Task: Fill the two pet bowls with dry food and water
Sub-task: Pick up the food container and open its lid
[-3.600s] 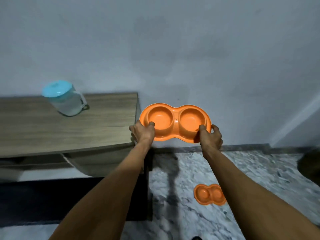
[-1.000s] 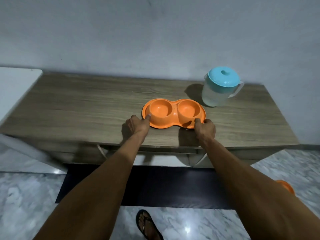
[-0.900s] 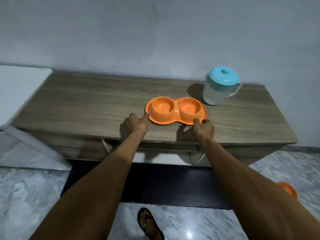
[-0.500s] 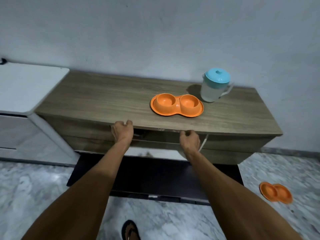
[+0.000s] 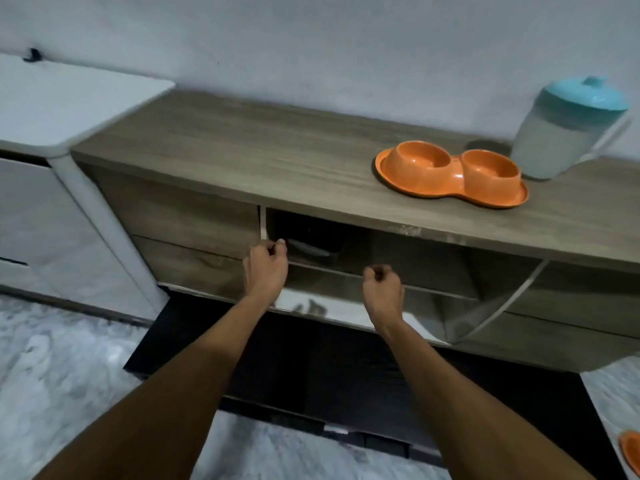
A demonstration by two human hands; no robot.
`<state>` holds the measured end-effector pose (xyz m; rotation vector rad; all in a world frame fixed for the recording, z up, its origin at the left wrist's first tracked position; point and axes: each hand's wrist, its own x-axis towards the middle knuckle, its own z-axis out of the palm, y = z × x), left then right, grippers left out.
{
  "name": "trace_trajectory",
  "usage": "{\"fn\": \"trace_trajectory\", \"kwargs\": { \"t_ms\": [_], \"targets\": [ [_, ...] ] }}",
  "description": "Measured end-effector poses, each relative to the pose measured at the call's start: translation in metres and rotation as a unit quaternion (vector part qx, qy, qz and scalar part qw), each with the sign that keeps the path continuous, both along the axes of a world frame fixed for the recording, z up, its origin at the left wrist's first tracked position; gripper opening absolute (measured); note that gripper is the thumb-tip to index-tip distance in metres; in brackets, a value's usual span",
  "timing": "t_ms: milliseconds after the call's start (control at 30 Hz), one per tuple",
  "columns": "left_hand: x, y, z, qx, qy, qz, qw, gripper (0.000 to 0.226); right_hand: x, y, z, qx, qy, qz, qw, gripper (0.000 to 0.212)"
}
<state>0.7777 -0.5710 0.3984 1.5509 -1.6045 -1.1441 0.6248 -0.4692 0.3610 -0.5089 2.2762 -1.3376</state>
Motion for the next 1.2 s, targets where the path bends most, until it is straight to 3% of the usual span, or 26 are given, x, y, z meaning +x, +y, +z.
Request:
{"fn": "trace_trajectory", "kwargs": {
  "t_ms": [200,333,533,733,1000,1100,1200],
  "targets": [
    [-0.028,-0.025,-0.062,-0.011,0.032,-0.048,0.998,0.052,-0.005,-0.048,-0.053,-0.057,0.019,-0.018,0.998,0.029],
    [-0.048,-0.041,-0.077,0.018,0.040,-0.035,0.998,0.050,-0.014,-0.072,-0.062,-0.082,0.004,-0.022,0.996,0.031],
    [-0.065,-0.064,-0.088,0.043,0.065,-0.009,0.997,0.041,-0.023,-0.095,-0.065,-0.070,-0.030,0.016,0.997,0.047],
    [-0.069,-0.068,-0.091,0.064,0.085,0.032,0.994,0.039,-0.029,-0.102,-0.068,-0.028,-0.087,0.005,0.996,0.050],
    [-0.039,-0.016,-0.067,0.127,0.083,0.068,0.986,0.035,0.005,-0.048,-0.032,-0.047,-0.126,-0.009,0.991,0.035],
    [-0.015,0.018,-0.032,0.157,0.068,0.078,0.982,0.034,0.024,-0.018,-0.004,-0.033,-0.159,-0.002,0.987,0.026],
    [0.005,0.049,0.013,0.162,0.060,0.087,0.981,0.032,0.042,0.011,0.031,-0.012,-0.183,0.004,0.983,0.031]
  ]
}}
